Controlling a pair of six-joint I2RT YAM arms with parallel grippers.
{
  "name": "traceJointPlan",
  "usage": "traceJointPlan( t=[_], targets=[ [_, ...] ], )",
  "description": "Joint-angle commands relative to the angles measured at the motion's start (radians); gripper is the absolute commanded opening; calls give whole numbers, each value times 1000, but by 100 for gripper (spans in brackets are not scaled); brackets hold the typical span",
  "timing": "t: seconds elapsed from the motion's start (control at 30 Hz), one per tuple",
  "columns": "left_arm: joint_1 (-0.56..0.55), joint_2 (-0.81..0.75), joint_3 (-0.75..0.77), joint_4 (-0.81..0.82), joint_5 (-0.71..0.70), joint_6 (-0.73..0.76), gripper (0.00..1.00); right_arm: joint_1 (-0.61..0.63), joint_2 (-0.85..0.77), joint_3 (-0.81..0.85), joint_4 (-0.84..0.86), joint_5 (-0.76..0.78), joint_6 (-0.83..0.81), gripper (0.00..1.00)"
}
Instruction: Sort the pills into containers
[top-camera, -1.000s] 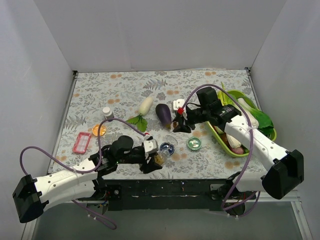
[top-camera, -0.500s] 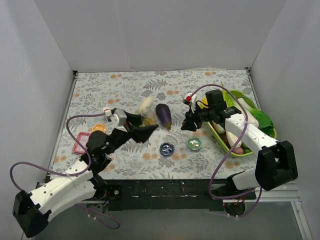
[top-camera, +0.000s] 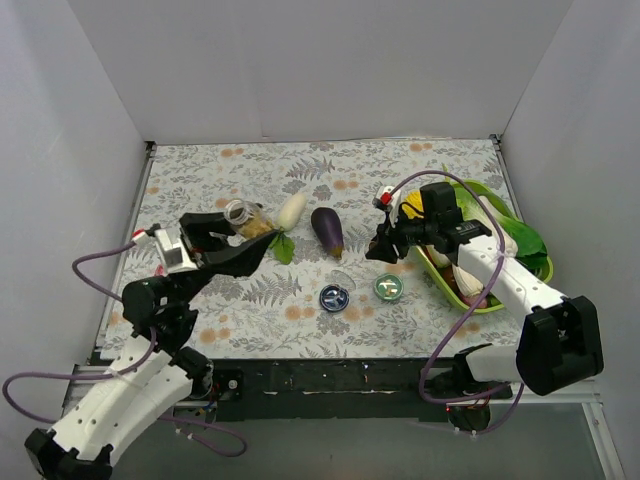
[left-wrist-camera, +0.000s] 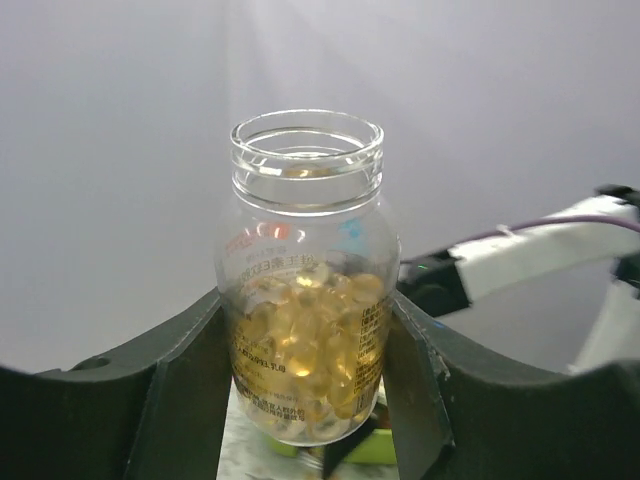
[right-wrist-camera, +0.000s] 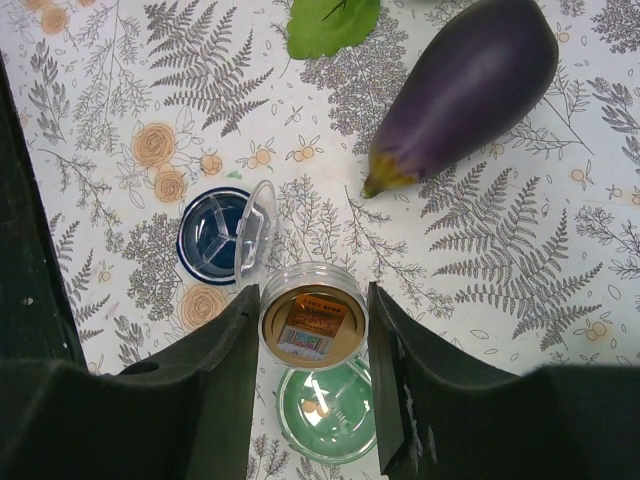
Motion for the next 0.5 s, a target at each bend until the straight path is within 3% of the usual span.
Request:
traceJointPlan(
  t=[0.0, 0.07, 0.13, 0.27, 0.47],
  targets=[
    [225, 153, -34, 251, 205, -138, 0, -7, 11, 30, 7, 0, 6, 1],
    [214, 214, -23, 321, 316, -206, 0, -7, 13, 32, 7, 5, 3, 1],
    [161, 170, -57, 266, 295, -131, 0, -7, 16, 21, 22, 6, 0, 2],
    [159, 61, -144, 160, 322, 30, 0, -8, 25, 7, 33, -6, -3, 2],
    [159, -5, -305, 281, 319, -15, 0, -11, 48, 21, 25, -17, -9, 3]
  ],
)
